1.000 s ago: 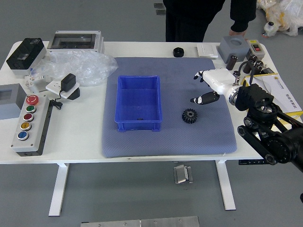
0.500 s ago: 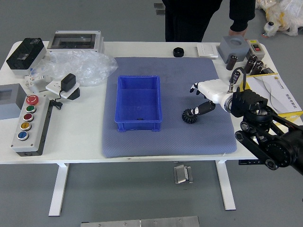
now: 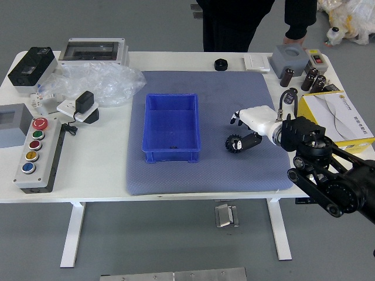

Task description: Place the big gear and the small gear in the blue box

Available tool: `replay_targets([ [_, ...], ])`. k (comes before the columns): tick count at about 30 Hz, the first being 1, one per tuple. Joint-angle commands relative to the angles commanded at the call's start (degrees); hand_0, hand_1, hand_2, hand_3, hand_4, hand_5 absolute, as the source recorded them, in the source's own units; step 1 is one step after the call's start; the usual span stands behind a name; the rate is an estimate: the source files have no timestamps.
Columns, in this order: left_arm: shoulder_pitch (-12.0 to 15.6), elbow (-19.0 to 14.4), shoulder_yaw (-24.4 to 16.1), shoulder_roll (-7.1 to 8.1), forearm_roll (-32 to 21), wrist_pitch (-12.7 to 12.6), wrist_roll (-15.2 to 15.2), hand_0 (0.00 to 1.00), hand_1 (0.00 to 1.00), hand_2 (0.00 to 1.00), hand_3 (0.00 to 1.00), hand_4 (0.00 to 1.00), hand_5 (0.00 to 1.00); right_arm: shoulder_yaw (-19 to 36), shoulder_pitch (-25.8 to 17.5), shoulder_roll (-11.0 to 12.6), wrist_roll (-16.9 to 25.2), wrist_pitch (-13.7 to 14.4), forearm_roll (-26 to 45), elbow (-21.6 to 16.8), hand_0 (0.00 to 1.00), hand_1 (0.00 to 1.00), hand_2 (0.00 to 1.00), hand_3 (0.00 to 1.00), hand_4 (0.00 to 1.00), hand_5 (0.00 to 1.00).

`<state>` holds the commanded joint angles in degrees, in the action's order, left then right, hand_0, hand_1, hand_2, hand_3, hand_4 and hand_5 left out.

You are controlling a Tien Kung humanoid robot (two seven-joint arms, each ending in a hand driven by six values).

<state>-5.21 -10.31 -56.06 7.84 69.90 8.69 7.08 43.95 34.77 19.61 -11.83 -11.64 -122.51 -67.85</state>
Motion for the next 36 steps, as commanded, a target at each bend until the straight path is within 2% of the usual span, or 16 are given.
replay_targets([
  [20, -0.21, 0.00, -0.08, -0.19, 0.13, 0.04, -0.03, 0.850, 0.817, 0.799, 0.822, 0.676, 0.303, -1.83, -0.77, -1.37, 0.42, 1.66, -0.89, 2.82, 0.632, 0.546, 0.661, 0.718, 0.846, 0.431],
  [21, -0.22, 0.00, -0.08, -0.20, 0.13, 0.04, -0.04, 0.850, 0.818, 0.799, 0.821, 0.676, 0.303, -1.93, -0.76, -1.44, 0.48, 2.06, -1.10, 2.93, 0.597, 0.477, 0.570, 0.652, 0.820, 0.443],
  [26, -0.27, 0.00, -0.11, -0.23, 0.18, 0.06, -0.03, 0.850, 0.818, 0.799, 0.821, 0.676, 0.303, -2.24, -0.82, -1.76, 1.22, 4.63, -2.51, 3.47, 0.597, 0.477, 0.570, 0.652, 0.820, 0.443],
  [27, -0.27, 0.00, -0.11, -0.24, 0.17, 0.06, -0.02, 0.850, 0.817, 0.799, 0.822, 0.676, 0.303, -2.32, -0.84, -1.84, 1.40, 5.12, -2.81, 3.57, 0.517, 0.406, 0.468, 0.597, 0.733, 0.428],
  [32, -0.27, 0.00, -0.07, -0.26, 0.13, 0.05, -0.02, 0.850, 0.817, 0.799, 0.822, 0.676, 0.303, -2.77, -1.00, -2.17, 1.68, 6.14, -3.79, 4.02, 0.517, 0.406, 0.468, 0.597, 0.733, 0.428],
  [33, -0.27, 0.00, -0.06, -0.26, 0.12, 0.05, -0.02, 0.850, 0.817, 0.799, 0.822, 0.675, 0.302, -2.86, -1.05, -2.23, 1.69, 6.20, -3.93, 4.09, 0.544, 0.394, 0.444, 0.562, 0.654, 0.365],
  [36, -0.25, 0.00, -0.03, -0.27, 0.12, 0.05, -0.02, 0.850, 0.817, 0.799, 0.822, 0.675, 0.302, -3.11, -1.24, -2.42, 1.59, 6.20, -4.27, 4.32, 0.544, 0.394, 0.444, 0.562, 0.654, 0.365],
])
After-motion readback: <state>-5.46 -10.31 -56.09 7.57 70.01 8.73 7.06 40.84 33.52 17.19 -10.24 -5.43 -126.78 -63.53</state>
